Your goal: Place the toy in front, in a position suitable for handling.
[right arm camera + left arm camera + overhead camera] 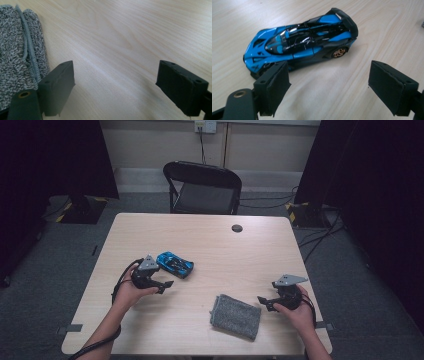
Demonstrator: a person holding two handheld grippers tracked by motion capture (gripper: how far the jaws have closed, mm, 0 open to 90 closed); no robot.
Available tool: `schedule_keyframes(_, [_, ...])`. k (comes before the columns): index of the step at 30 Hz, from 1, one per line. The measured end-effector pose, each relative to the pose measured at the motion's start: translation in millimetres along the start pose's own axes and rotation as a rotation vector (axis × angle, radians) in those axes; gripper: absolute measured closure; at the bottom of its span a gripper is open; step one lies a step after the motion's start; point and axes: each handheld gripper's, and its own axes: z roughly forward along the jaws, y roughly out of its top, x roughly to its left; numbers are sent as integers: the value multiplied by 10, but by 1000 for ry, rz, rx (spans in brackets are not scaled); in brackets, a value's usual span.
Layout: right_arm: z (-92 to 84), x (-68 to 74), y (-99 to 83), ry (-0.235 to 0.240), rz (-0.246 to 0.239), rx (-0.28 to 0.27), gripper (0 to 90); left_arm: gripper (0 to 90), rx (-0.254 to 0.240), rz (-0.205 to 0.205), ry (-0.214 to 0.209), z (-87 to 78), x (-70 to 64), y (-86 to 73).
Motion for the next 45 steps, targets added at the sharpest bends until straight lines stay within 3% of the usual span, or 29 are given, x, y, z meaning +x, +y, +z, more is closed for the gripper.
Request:
schedule_keyframes(9, [3, 7, 5, 14, -1, -7, 140, 170, 8, 1, -10, 46, -25, 89])
schedule_keyframes(13, [8, 12, 31, 29, 11, -17, 140, 170, 18, -2, -26, 39, -86, 1])
schedule_keyframes(16, [31, 20, 98, 61, 29, -27, 140, 170, 56, 17, -45, 29, -167, -113])
schedule_keyframes(23, [197, 141, 349, 109, 13, -32, 140, 166, 91, 43, -59, 37, -230, -208])
schedule_keyframes(24, [300, 232, 465, 155, 3, -30, 141, 166, 89, 34, -64, 46, -234, -223])
schedule_keyframes(25, [333, 263, 509, 167, -9, -27, 153, 166, 94, 37, -66, 51, -238, -232])
schedule_keyframes(27, [411, 339, 631, 174, -53, -21, 179, 160, 93, 36, -75, 56, -243, -242])
schedule_keyframes(31, [528, 424, 790, 204, -43, -34, 173, 151, 85, 31, -82, 62, -247, -252])
schedule_keyframes(34, [713, 527, 967, 232, -54, -11, 170, 136, 64, 34, -80, 71, -243, -275])
schedule_keyframes(45, [997, 654, 1337, 241, -49, -25, 161, 129, 66, 34, -81, 73, -243, -274])
